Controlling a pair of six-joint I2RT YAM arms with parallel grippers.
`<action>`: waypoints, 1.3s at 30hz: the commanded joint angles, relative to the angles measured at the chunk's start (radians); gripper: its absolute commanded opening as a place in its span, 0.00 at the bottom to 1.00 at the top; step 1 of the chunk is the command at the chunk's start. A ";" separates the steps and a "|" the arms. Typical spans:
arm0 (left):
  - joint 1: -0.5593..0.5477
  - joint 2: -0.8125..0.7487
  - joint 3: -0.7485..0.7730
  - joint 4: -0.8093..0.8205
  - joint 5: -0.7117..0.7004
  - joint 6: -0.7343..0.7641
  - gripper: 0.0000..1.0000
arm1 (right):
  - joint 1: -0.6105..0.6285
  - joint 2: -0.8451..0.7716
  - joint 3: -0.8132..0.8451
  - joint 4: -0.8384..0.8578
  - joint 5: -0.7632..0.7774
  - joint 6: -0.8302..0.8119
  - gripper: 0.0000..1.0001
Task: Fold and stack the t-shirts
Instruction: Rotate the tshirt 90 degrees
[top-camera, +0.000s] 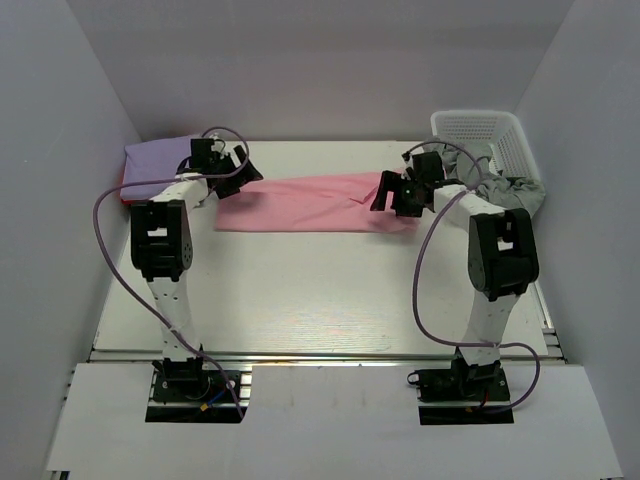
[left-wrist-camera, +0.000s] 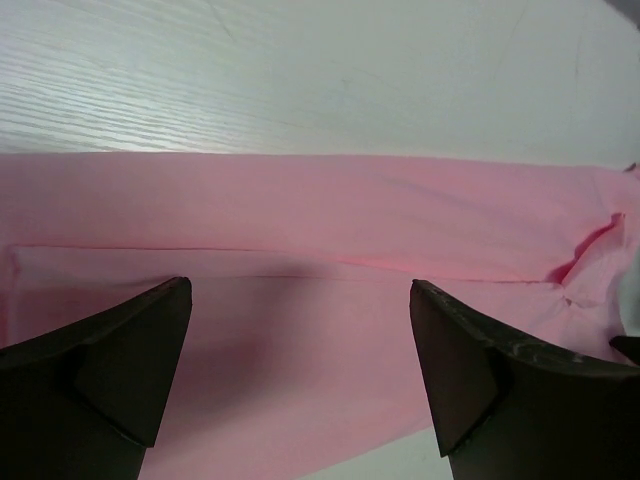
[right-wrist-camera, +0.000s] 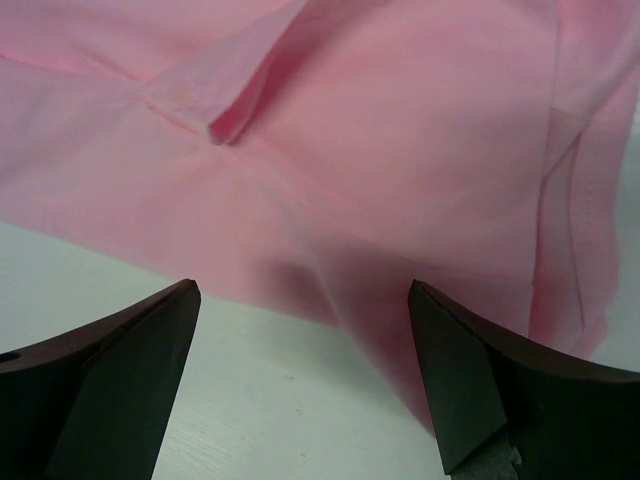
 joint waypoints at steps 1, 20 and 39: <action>-0.013 0.029 0.033 -0.045 0.048 0.031 1.00 | -0.022 0.025 -0.003 0.026 0.060 0.051 0.90; -0.142 -0.448 -1.053 -0.203 0.192 -0.017 1.00 | -0.068 0.318 0.304 -0.054 -0.095 0.057 0.90; -0.459 -0.996 -0.984 -0.373 0.293 -0.015 1.00 | -0.007 0.470 0.750 -0.135 -0.185 -0.174 0.90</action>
